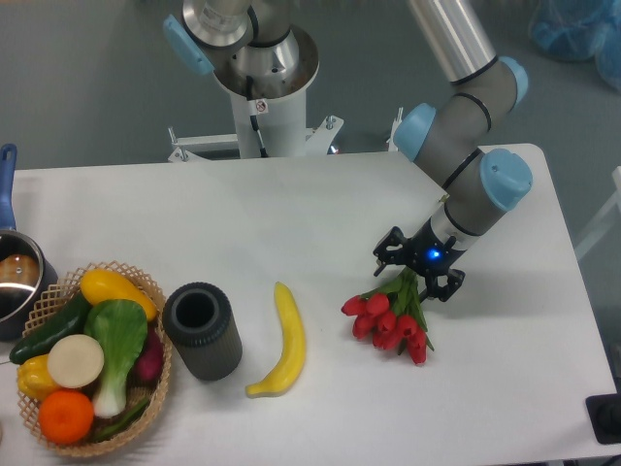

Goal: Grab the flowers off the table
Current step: 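Close the gripper around the tulip stems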

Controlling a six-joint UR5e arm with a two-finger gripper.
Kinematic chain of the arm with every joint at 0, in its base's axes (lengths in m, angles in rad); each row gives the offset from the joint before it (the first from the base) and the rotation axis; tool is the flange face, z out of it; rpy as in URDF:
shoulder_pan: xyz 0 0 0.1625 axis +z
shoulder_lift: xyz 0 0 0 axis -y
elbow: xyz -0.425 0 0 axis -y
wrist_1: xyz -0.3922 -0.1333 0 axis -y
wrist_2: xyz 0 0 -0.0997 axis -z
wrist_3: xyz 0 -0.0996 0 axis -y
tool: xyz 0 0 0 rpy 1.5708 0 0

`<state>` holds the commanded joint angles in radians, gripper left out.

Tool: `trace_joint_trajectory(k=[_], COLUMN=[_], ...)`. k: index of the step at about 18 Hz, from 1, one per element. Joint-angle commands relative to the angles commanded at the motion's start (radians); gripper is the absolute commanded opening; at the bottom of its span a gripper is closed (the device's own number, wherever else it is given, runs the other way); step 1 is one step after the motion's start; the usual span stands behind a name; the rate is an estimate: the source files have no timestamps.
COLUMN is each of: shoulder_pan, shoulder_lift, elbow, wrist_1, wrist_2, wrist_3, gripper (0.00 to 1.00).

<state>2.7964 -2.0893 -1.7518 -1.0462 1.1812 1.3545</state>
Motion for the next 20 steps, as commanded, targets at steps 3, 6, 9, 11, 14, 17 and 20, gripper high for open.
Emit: trace_joint_trajectory(k=[3, 6, 9, 11, 14, 17, 20], shoulder_pan=[0.0, 0.0, 0.002, 0.002, 0.003, 0.005, 0.006], shoulder_lift=[0.002, 0.005, 0.005, 0.006, 0.008, 0.009, 0.011], elbow=[-0.003, -0.003, -0.003, -0.003, -0.003, -0.003, -0.003], wrist_1=[0.0, 0.0, -0.002, -0.002, -0.008, -0.008, -0.009], wrist_2=[0.0, 0.0, 0.0, 0.0, -0.006, -0.014, -0.014], wrist_3=[0.002, 0.003, 0.003, 0.003, 0.0, -0.003, -0.005], gripper=[0.84, 0.73, 0.62, 0.6, 0.53, 0.47, 0.43])
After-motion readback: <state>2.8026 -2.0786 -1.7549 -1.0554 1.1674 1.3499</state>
